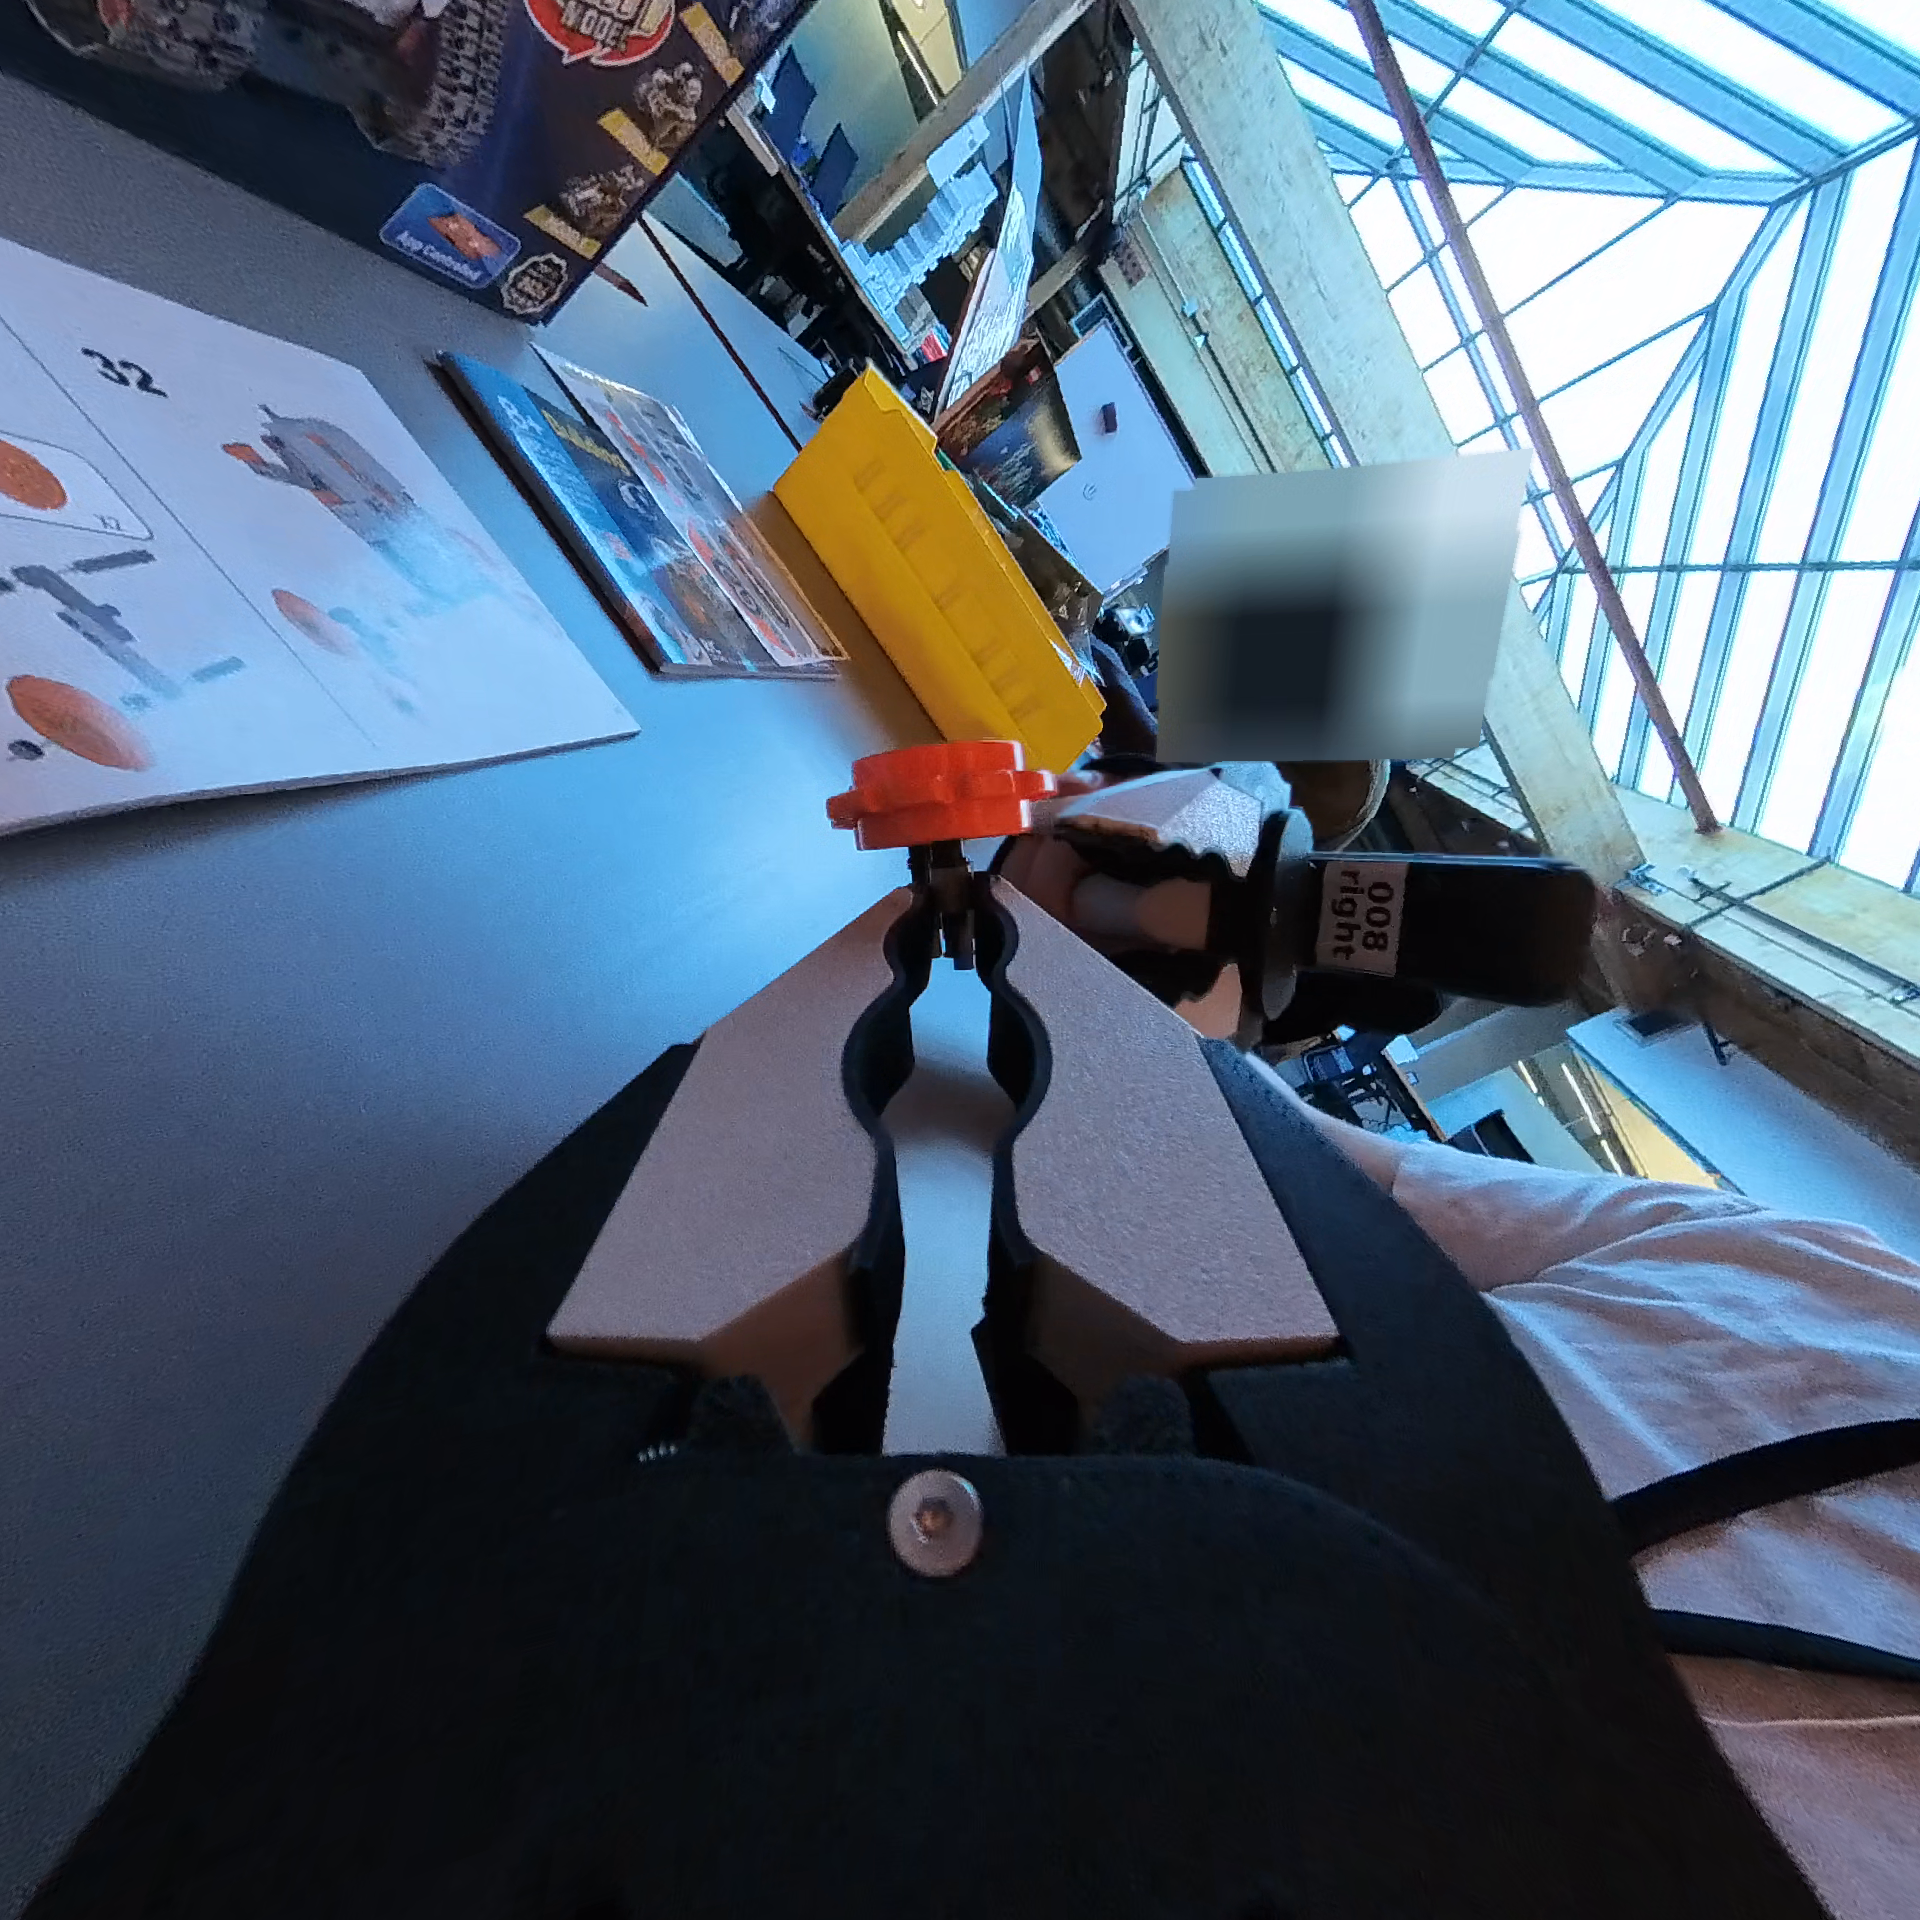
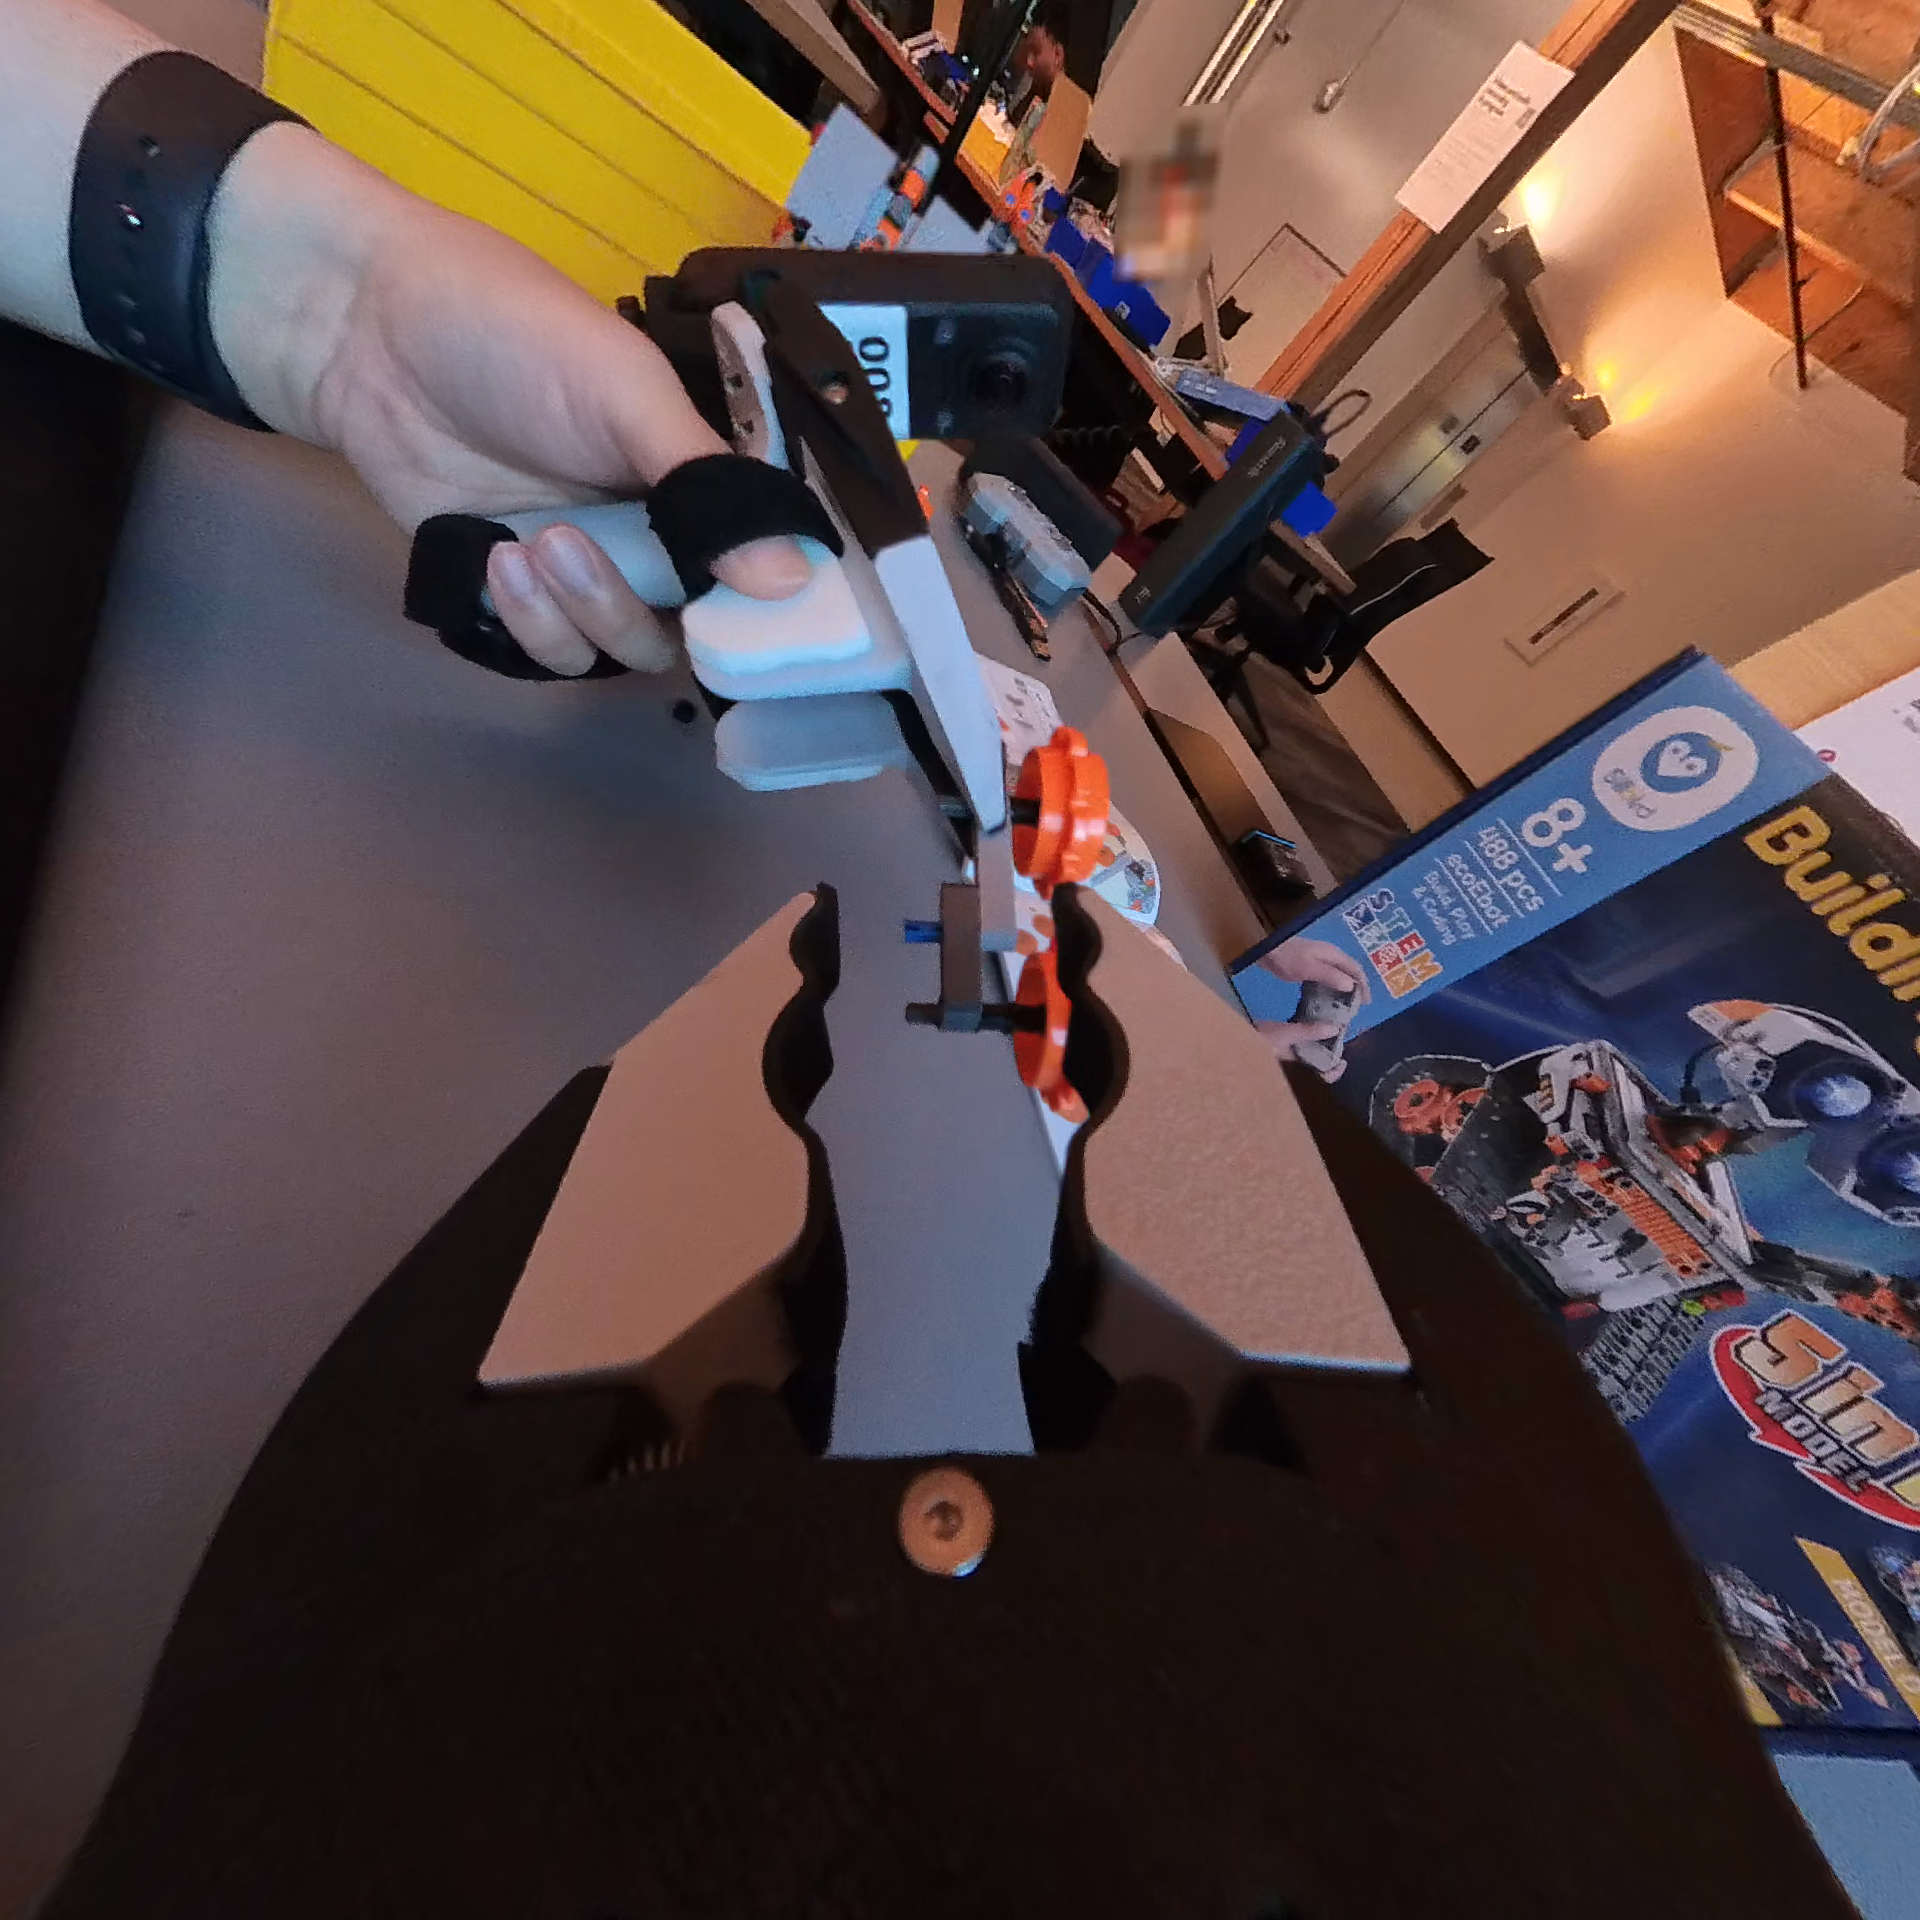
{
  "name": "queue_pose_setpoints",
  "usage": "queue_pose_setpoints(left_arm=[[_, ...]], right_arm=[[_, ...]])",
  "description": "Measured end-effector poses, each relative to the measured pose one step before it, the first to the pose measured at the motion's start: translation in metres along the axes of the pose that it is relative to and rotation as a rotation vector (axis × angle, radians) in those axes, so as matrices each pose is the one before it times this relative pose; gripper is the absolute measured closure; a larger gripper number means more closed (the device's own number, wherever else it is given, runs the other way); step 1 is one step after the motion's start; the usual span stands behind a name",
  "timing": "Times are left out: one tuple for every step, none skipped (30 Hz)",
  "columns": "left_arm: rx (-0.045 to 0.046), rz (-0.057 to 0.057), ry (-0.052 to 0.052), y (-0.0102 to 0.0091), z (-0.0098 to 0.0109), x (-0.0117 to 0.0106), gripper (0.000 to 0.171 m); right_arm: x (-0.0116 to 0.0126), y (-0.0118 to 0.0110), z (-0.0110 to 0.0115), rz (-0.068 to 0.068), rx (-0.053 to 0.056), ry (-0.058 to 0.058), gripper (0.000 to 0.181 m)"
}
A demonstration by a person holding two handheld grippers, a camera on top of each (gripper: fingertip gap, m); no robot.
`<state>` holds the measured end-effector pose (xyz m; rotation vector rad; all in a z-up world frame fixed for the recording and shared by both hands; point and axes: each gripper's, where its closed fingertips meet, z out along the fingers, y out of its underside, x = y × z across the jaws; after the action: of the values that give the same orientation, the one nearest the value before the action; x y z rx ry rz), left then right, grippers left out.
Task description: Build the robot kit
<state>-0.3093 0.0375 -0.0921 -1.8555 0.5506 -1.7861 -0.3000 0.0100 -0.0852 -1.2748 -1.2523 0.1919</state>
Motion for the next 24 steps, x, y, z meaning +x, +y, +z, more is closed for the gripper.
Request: queue_pose_setpoints(left_arm=[[-0.00746, 0.0103, -0.0058, 0.0015, 0.00118, -0.00027, 0.166], [-0.00513, 0.0105, -0.0078, 0.00105, 0.00121, -0.00013, 0.166], [-0.00424, 0.0075, -0.0052, 0.00103, 0.00117, 0.00031, 0.166], [-0.00361, 0.0052, -0.0031, 0.00096, 0.00103, 0.00054, 0.166], [0.00112, 0.0038, 0.0, 0.00026, 0.00078, 0.00088, 0.166], [0.0048, 0.0031, -0.0019, -0.00043, 0.00055, 0.0005, 0.166], [0.00349, 0.0066, -0.008, -0.0004, 0.00035, -0.00058, 0.166], [0.0, 0.0112, -0.0139, 0.00012, 0.00025, -0.00128, 0.166], [-0.00255, 0.012, -0.0157, 0.00045, 0.00026, -0.00171, 0.166], [-0.00323, 0.0131, -0.0132, 0.00063, 0.00056, -0.00117, 0.166], [0.00092, 0.0098, -0.0092, 0.00017, 0.00076, -0.00053, 0.166], [0.00687, 0.0041, -0.0057, -0.00071, 0.00044, -0.00016, 0.166], [0.00303, 0.0004, -0.0011, -0.00011, 0.00063, 0.0003, 0.166], [-0.00406, -0.0007, 0.0022, 0.00091, 0.00085, 0.00081, 0.166], [-0.00377, 0.0022, -0.002, 0.00094, 0.00103, 0.00025, 0.166], [0.00119, 0.0035, -0.0049, 0.00037, 0.00076, -0.0002, 0.166], [0.00002, 0.001, 0.0009, 0.00032, 0.00079, 0.00075, 0.166], [0.00017, -0.001, 0.0023, 0.00022, 0.00066, 0.0007, 0.166], [-0.00154, -0.0006, -0.0021, 0.0006, 0.00054, 0.00005, 0.166], [-0.00315, 0.0018, -0.0031, 0.00076, 0.00062, -0.00016, 0.166], [-0.00047, 0.0007, -0.0025, 0.00037, 0.00053, -0.00017, 0.166], [0.00044, 0.0003, -0.0002, 0.00009, 0.0002, 0.00013, 0.166], [0.00208, -0.0031, 0.0032, -0.00038, -0.00012, 0.00041, 0.166], [0.00105, -0.0056, 0.006, -0.00038, -0.00017, 0.00084, 0.166]], right_arm=[[-0.00216, -0.0004, 0.00211, -0.0121, -0.0075, 0.0011, 0.14], [-0.00119, 0.00063, 0.00236, -0.0069, -0.0119, 0.0048, 0.141], [0.00025, 0.00257, 0.00259, 0.0049, -0.0205, 0.0092, 0.143], [0.00085, 0.00302, 0.00246, 0.0148, -0.022, 0.0076, 0.145], [0.00341, 0.00277, 0.00179, 0.0204, -0.0182, 0.02, 0.147], [0.00401, 0.00296, 0.00133, 0.0258, -0.0167, 0.0196, 0.15], [0.00196, 0.00274, 0.00127, 0.0311, -0.014, 0.0032, 0.153], [0.00031, 0.00235, 0.00124, 0.0322, -0.0095, -0.0086, 0.156], [0.00105, 0.002, 0.00089, 0.0327, -0.0066, -0.0038, 0.158], [0.00063, 0.00059, 0.00043, 0.0282, -0.0002, -0.0052, 0.159], [0.00095, 0.00039, 0.00042, 0.0252, -0.0003, -0.0028, 0.159], [0.0008, 0.00044, 0.00046, 0.0246, -0.0009, -0.0006, 0.159], [0.00011, -0.00091, 0.00049, 0.022, 0.0061, -0.0035, 0.159], [-0.00038, -0.00089, 0.0007, 0.0222, 0.0049, -0.0051, 0.16], [-0.00047, -0.00001, 0.00099, 0.0205, -0.0018, -0.0044, 0.161], [-0.00146, -0.00039, 0.00113, 0.0164, -0.0002, -0.0096, 0.161], [-0.00089, 0.00027, 0.00125, 0.0166, -0.003, -0.0042, 0.161], [0.00001, 0.00194, 0.00164, 0.0141, -0.0133, 0.0024, 0.161], [0.00031, 0.00214, 0.00138, 0.0054, -0.0142, 0.0037, 0.164], [0.00114, 0.00109, 0.00087, -0.0027, -0.0075, 0.0099, 0.166], [0.0013, 0.00087, 0.0003, -0.0012, -0.0071, 0.01, 0.169], [0.00031, 0.0002, -0.00011, 0.0057, -0.0036, 0.0011, 0.171], [-0.00016, -0.00028, -0.0004, 0.0118, 0.0004, -0.0038, 0.171], [-0.00057, -0.0001, -0.00042, 0.0143, 0.0002, -0.0092, 0.173]])
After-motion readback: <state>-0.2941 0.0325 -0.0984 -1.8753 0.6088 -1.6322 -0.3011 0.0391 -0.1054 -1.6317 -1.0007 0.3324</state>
